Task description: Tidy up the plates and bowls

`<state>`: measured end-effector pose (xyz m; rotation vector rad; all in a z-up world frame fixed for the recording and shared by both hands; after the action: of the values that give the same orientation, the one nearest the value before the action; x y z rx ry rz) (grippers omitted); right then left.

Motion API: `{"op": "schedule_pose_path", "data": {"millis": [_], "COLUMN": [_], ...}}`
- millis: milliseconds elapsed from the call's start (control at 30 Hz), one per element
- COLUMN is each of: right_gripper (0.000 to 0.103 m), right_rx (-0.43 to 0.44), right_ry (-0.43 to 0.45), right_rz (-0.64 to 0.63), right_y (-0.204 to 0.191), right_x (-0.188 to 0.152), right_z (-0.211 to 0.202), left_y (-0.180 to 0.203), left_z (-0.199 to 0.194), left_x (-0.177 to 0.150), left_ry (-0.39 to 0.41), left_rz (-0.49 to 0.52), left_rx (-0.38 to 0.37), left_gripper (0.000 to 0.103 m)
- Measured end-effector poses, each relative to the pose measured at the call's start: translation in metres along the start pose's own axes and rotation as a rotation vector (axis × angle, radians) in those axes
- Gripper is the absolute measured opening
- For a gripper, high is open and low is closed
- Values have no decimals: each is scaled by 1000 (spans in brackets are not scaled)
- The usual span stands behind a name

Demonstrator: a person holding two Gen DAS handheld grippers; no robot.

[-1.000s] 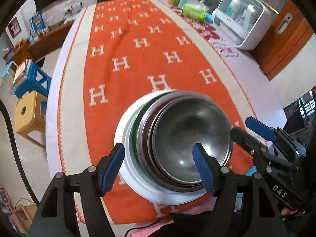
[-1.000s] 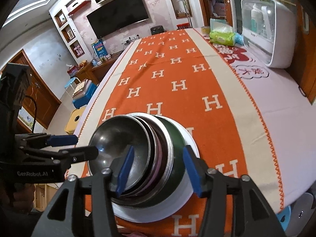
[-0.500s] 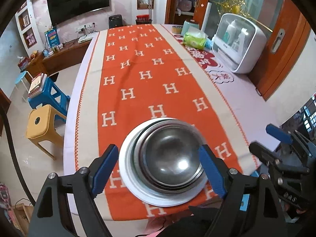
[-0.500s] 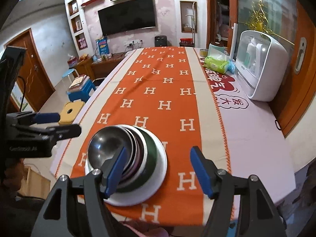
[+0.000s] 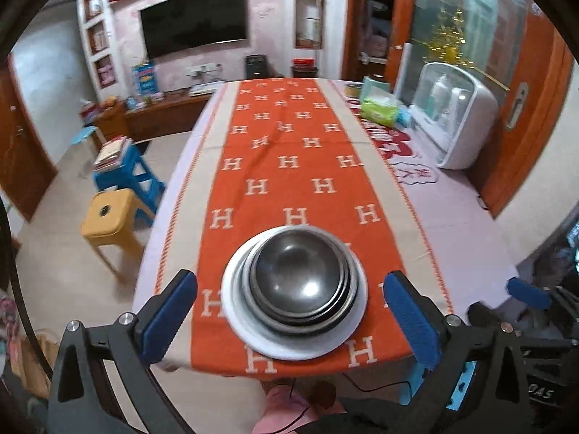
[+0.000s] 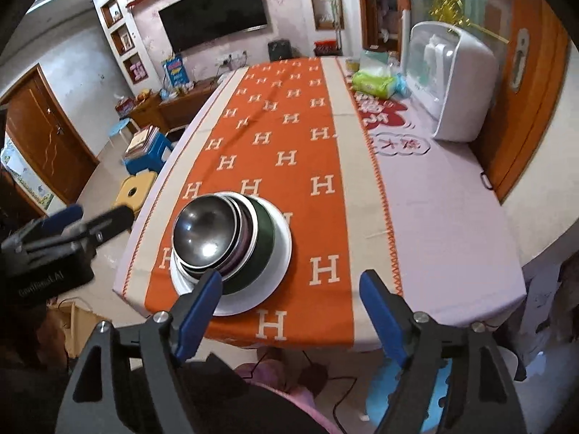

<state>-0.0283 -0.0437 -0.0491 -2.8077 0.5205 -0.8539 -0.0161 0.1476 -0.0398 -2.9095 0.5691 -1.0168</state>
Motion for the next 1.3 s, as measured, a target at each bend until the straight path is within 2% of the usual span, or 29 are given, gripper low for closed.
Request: {"op": "schedule_pose_path", "data": {"millis": [67,267,500,1300], "right_gripper": [80,92,100,102], "right_rx": [4,-5,18,31], "right_ry": [30,124,132,135], "right_rz": [4,-6,26,31], "right_y": [1,6,18,18], "right_x": [-5,-13,-19,-22], "right_z": [-7,-23,-26,-23], "left_y": [6,27,42,39], "left_z": [-5,-21,-28,-28], "left_x": [-8,-22,-28,-32], "left_ry": [5,48,66,58], "left_rz": [-4,20,33,16], "left_rx": [15,51,73,83], "left_gripper": [102,102,102,102]}}
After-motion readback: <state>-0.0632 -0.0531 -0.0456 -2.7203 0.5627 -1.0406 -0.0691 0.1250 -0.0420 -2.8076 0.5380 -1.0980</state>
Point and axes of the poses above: each gripper's, at about its wrist camera, not at the fingertips, and z roughly the way its jaws point, y to its right, x to its top, the point moved 5 cm from there along z, roughly the way its jaws point, and after that the axes turned 11 degrees about z, right-handed, at the moved point
